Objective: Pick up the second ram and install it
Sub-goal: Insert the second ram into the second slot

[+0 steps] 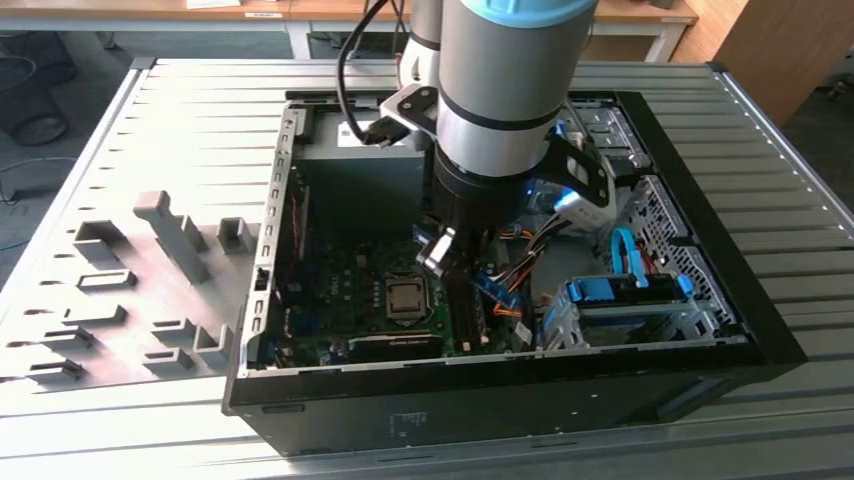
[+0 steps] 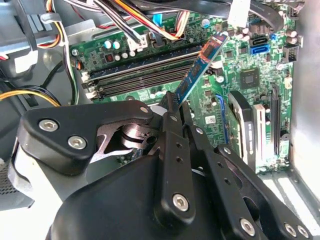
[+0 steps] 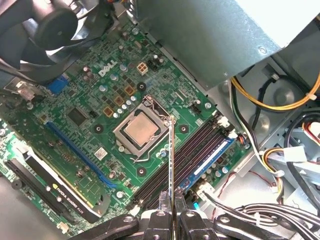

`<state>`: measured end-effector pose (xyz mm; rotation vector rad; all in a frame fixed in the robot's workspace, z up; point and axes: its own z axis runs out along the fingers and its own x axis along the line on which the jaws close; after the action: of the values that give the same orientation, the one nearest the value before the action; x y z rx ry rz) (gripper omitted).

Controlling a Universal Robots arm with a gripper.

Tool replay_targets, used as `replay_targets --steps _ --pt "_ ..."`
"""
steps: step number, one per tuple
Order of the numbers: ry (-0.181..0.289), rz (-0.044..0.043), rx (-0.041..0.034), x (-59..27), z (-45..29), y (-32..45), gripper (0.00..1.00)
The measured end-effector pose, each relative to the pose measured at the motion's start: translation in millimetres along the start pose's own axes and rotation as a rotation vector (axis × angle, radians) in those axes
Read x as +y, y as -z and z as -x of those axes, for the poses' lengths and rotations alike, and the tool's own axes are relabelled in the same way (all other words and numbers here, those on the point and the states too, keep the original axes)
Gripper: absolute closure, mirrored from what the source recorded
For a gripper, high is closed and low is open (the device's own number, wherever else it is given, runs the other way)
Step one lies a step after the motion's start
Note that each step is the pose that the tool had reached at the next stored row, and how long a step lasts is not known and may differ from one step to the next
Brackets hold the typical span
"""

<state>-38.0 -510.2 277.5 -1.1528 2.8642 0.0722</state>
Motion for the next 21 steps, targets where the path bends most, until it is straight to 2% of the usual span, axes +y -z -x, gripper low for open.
replay_targets --steps 21 --pt "-0.118 -0.0079 -0.0028 0.0 0.0 -0.2 0.86"
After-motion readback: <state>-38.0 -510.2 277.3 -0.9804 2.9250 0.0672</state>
